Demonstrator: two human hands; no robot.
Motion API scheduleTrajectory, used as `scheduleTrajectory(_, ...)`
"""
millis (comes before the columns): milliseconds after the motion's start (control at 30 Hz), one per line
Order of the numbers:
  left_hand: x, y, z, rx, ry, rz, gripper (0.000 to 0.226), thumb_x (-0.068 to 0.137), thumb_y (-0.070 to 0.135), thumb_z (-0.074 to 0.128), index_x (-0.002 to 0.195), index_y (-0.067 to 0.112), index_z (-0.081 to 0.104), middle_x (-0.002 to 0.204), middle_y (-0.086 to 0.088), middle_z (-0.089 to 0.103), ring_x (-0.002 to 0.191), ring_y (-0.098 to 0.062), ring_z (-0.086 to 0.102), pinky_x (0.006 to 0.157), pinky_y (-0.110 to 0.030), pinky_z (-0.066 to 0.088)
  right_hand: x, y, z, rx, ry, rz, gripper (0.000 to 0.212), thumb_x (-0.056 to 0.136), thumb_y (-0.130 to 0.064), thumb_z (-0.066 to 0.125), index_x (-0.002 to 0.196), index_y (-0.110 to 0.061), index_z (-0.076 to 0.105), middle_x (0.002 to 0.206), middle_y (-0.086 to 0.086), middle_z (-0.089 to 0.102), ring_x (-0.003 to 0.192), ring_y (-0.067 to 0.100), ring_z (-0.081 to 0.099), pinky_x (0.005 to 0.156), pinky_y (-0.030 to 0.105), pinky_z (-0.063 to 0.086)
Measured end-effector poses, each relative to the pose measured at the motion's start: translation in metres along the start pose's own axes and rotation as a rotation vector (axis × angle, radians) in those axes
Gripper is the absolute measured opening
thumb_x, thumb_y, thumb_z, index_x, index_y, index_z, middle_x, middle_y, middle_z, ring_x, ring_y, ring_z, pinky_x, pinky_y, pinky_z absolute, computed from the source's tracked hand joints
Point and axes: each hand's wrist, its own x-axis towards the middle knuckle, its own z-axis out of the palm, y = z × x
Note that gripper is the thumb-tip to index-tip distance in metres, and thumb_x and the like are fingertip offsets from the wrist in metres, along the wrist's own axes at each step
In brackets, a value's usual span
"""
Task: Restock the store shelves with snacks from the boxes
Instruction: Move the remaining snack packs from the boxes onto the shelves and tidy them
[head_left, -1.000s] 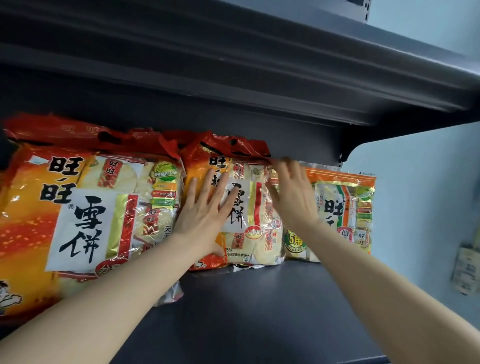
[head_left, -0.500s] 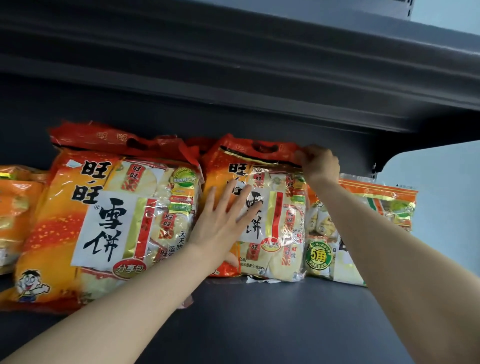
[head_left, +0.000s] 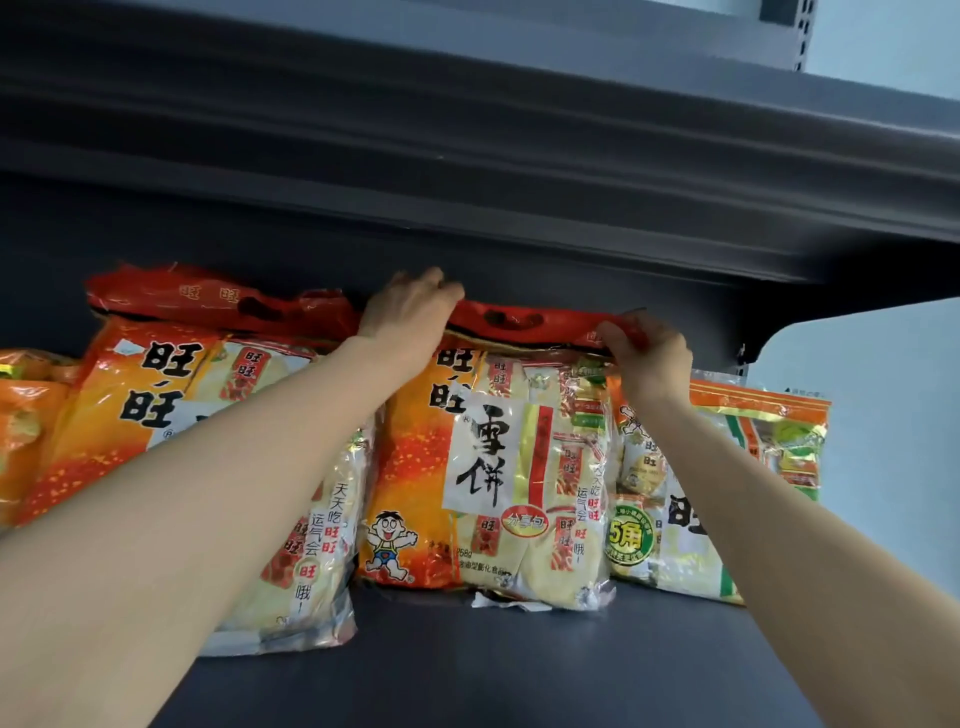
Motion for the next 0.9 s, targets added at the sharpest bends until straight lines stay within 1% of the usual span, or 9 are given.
scheduleTrajectory(167, 0.004, -0.005, -0.01, -0.069, 0.036, -0.107, 0.02, 0.102, 0.016, 0.05, 0.121, 0.009, 0.055, 0.13, -0.017, 0.054, 0.108, -0.037, 0.06, 0.083, -0.044, 0.052, 0.011, -0.004, 0.004, -0.095, 0.02, -0.026, 0.023, 0.095, -0.035, 0.067, 0.108, -0.016, 0.069, 0.099, 0.004, 0.07, 0.089, 0.022, 0.064, 0.079, 0.034, 0.053)
scheduleTrajectory(267, 0.0, -0.008, -0.006, -0.056, 0.074, -0.129, 0.02, 0.098, 0.01, 0.057, 0.118, 0.009, 0.057, 0.115, -0.015, 0.059, 0.1, -0.035, 0.063, 0.077, -0.042, 0.053, 0.015, -0.006, 0.01, -0.138, 0.026, -0.017, 0.025, 0.094, -0.036, 0.067, 0.11, -0.015, 0.069, 0.104, 0.008, 0.072, 0.095, 0.028, 0.066, 0.077, 0.032, 0.05)
scheduleTrajectory(400, -0.015, -0.01, -0.004, -0.035, 0.069, -0.144, 0.039, 0.092, -0.003, 0.057, 0.126, 0.014, 0.057, 0.12, -0.014, 0.06, 0.099, -0.037, 0.063, 0.076, -0.043, 0.052, 0.005, 0.0, 0.017, -0.126, -0.011, -0.055, 0.026, 0.098, -0.027, 0.063, 0.122, -0.017, 0.066, 0.116, 0.007, 0.071, 0.106, 0.03, 0.066, 0.084, 0.03, 0.048)
scheduleTrajectory(500, -0.041, 0.008, 0.001, -0.017, 0.229, 0.01, 0.069, 0.083, -0.006, 0.06, 0.147, 0.011, 0.04, 0.147, -0.016, 0.043, 0.125, -0.038, 0.051, 0.096, -0.045, 0.049, -0.011, 0.012, 0.015, -0.045, -0.086, -0.17, 0.042, 0.098, -0.018, 0.06, 0.139, -0.025, 0.048, 0.127, 0.004, 0.065, 0.106, 0.026, 0.064, 0.091, 0.037, 0.051)
scheduleTrajectory(600, -0.079, 0.048, 0.009, -0.036, 0.082, 0.239, 0.088, 0.089, 0.045, 0.064, 0.157, 0.014, 0.016, 0.163, -0.015, 0.012, 0.151, -0.035, 0.009, 0.122, -0.051, 0.014, -0.027, 0.031, 0.005, -0.165, -0.035, -0.371, 0.056, 0.098, -0.013, 0.058, 0.149, -0.021, 0.037, 0.142, 0.011, 0.049, 0.118, 0.031, 0.055, 0.094, 0.044, 0.05)
scheduleTrajectory(667, -0.107, 0.074, 0.022, 0.054, -0.188, 0.314, 0.114, 0.081, 0.078, 0.049, 0.155, 0.02, -0.015, 0.161, -0.016, -0.024, 0.146, -0.04, -0.025, 0.118, -0.063, -0.005, -0.04, 0.045, -0.006, -0.343, 0.037, -0.509, 0.055, 0.1, -0.02, 0.056, 0.15, -0.018, 0.034, 0.15, 0.016, 0.039, 0.13, 0.037, 0.044, 0.099, 0.051, 0.046)
scheduleTrajectory(733, -0.131, 0.089, 0.04, 0.142, -0.308, 0.325, 0.128, 0.074, 0.083, 0.051, 0.148, 0.022, -0.033, 0.15, -0.018, -0.045, 0.135, -0.049, -0.039, 0.107, -0.076, -0.011, -0.051, 0.062, -0.021, -0.536, 0.03, -0.501, 0.058, 0.102, -0.04, 0.05, 0.154, -0.026, 0.027, 0.158, 0.017, 0.028, 0.144, 0.039, 0.028, 0.111, 0.059, 0.033)
scheduleTrajectory(833, -0.145, 0.095, 0.057, 0.17, -0.336, 0.262, 0.133, 0.075, 0.077, 0.06, 0.144, 0.024, -0.04, 0.144, -0.019, -0.051, 0.132, -0.053, -0.04, 0.097, -0.083, -0.015, -0.065, 0.098, -0.042, -0.796, -0.071, -0.296, 0.079, 0.094, -0.074, 0.03, 0.158, -0.036, 0.002, 0.167, 0.013, 0.002, 0.153, 0.036, 0.001, 0.117, 0.066, 0.009)
scheduleTrajectory(900, -0.143, 0.096, 0.062, 0.162, -0.306, 0.21, 0.137, 0.072, 0.077, 0.064, 0.144, 0.025, -0.04, 0.145, -0.019, -0.05, 0.133, -0.053, -0.039, 0.095, -0.084, -0.014, -0.072, 0.123, -0.051, -0.87, -0.121, -0.188, 0.091, 0.086, -0.086, 0.019, 0.158, -0.036, -0.005, 0.167, 0.014, -0.005, 0.152, 0.038, -0.005, 0.115, 0.071, 0.008)
